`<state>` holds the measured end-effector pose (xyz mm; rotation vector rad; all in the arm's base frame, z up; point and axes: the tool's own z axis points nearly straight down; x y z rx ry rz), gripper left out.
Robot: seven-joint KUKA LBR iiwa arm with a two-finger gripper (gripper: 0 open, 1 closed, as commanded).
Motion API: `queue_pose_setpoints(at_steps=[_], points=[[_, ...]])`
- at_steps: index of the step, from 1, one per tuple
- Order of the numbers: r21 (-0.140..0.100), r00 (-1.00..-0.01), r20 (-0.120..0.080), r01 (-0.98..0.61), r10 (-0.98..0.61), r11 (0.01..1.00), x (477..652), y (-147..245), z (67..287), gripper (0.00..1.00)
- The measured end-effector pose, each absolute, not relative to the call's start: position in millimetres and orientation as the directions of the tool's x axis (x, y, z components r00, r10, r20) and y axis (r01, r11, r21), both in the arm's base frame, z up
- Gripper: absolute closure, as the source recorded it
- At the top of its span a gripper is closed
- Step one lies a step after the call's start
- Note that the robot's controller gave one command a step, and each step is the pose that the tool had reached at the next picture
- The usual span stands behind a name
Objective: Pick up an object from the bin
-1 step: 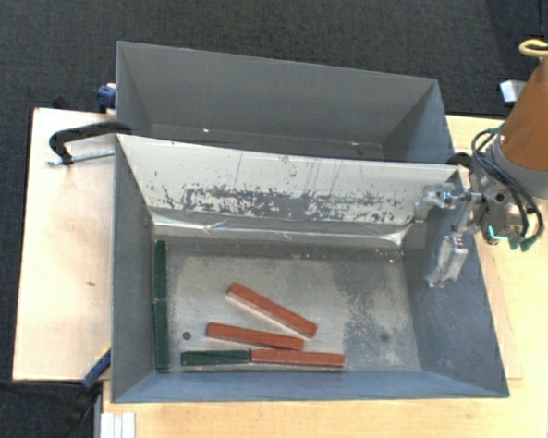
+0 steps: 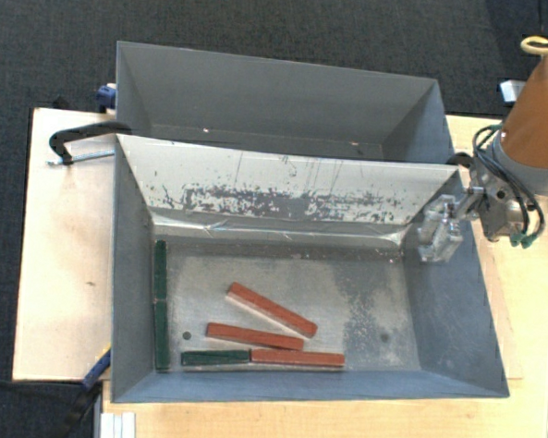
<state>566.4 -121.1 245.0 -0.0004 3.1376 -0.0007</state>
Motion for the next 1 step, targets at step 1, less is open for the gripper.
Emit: queue_pose_setpoints(at_steps=[1], points=[[0.000,-1.000,-0.004,0.000,0.000,1.000,566.4,-121.0,245.0,1.00]])
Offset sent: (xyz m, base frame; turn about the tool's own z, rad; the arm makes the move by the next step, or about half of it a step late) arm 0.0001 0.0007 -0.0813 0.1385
